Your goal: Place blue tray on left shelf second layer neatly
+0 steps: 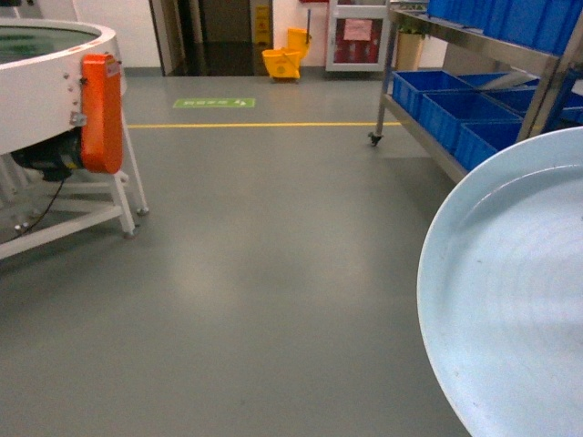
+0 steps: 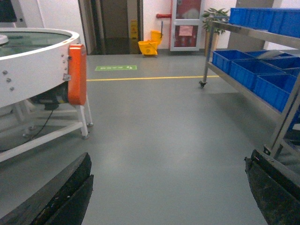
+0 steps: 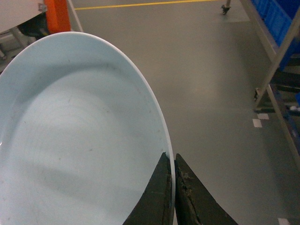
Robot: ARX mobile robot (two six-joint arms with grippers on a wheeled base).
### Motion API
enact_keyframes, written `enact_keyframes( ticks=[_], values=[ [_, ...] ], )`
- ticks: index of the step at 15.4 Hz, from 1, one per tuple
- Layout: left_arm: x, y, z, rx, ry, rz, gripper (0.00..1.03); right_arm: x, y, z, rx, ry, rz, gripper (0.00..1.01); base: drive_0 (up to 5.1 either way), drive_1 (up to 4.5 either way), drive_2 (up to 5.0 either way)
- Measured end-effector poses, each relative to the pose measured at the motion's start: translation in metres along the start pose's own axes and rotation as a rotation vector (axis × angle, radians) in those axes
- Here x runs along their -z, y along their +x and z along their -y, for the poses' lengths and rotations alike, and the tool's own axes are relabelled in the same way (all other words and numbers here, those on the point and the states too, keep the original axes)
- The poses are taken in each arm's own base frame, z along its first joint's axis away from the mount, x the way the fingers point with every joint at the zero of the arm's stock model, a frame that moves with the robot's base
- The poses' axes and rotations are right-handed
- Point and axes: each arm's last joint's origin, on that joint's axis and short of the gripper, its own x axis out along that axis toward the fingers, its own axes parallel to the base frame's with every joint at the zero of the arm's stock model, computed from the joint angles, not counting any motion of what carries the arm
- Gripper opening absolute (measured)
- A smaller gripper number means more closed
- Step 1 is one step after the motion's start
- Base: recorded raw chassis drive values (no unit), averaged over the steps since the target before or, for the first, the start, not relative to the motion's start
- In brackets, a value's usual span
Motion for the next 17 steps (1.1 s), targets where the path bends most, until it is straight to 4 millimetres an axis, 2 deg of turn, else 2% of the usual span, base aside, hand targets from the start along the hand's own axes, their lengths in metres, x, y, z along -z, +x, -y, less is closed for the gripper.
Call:
enact_keyframes(
  ticks=[10,17],
  values=[
    [-0.0004,0.0,0.0,0.001,0.0,0.004,0.98,0.0004,0.0005,0.0002,0.002,0.001,-0.004,0.02,0.0,0.0,0.0],
    [-0.0004,0.0,0.0,0.001,0.0,0.004,0.98,0.0001,0.0001,0.0002,0.003,0.001,-0.001,0.02,-1.5,-1.47,-1.5]
  ],
)
